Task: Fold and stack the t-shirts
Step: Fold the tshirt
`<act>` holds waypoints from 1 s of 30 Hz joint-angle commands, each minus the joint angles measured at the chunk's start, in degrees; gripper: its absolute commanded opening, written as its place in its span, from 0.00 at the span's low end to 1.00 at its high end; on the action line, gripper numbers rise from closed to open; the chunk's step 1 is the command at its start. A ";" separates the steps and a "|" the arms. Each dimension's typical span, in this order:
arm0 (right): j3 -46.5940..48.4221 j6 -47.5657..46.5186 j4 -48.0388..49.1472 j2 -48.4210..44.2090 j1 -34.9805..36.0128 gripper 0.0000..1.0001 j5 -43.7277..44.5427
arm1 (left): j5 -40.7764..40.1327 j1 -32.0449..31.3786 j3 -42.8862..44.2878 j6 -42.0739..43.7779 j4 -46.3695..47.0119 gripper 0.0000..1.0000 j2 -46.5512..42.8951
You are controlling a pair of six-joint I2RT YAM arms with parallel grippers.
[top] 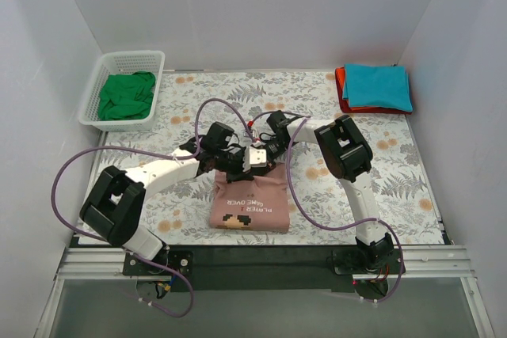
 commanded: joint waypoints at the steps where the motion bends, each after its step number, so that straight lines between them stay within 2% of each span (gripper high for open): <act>1: -2.40 -2.12 -0.16 2.23 0.78 0.17 5.58 | -1.35 2.29 4.08 2.91 1.69 0.00 0.49; 10: -3.29 -2.12 0.29 1.97 0.87 0.17 5.58 | 0.32 6.61 7.34 7.39 5.91 0.00 5.77; 17: 1.01 -2.73 -1.29 -1.10 0.87 0.18 10.23 | 0.50 6.44 1.28 6.78 13.20 0.00 3.06; 20: 4.43 -3.88 -3.75 -2.42 0.87 0.21 13.57 | 0.76 5.91 -1.27 9.14 15.14 0.00 0.59; 23: 6.73 -6.25 -7.35 -4.52 0.78 0.34 17.43 | -0.02 5.65 -3.39 9.60 16.02 0.00 -1.17; 24: 8.13 -7.47 -9.10 -5.23 0.69 0.43 18.40 | -0.12 5.73 -3.74 9.94 16.02 0.00 -1.26; 26: 9.28 -8.45 -10.34 -7.42 0.17 0.50 21.48 | -0.64 5.73 -4.35 10.21 16.98 0.00 -1.35; 27: 10.42 -8.80 -11.22 -8.05 -0.18 0.57 22.53 | -0.56 5.73 -4.53 10.21 17.94 0.00 -1.35; 30: 12.97 -9.33 -12.72 -9.63 -2.82 0.63 24.91 | 0.84 5.73 -4.53 10.47 19.80 0.03 -1.09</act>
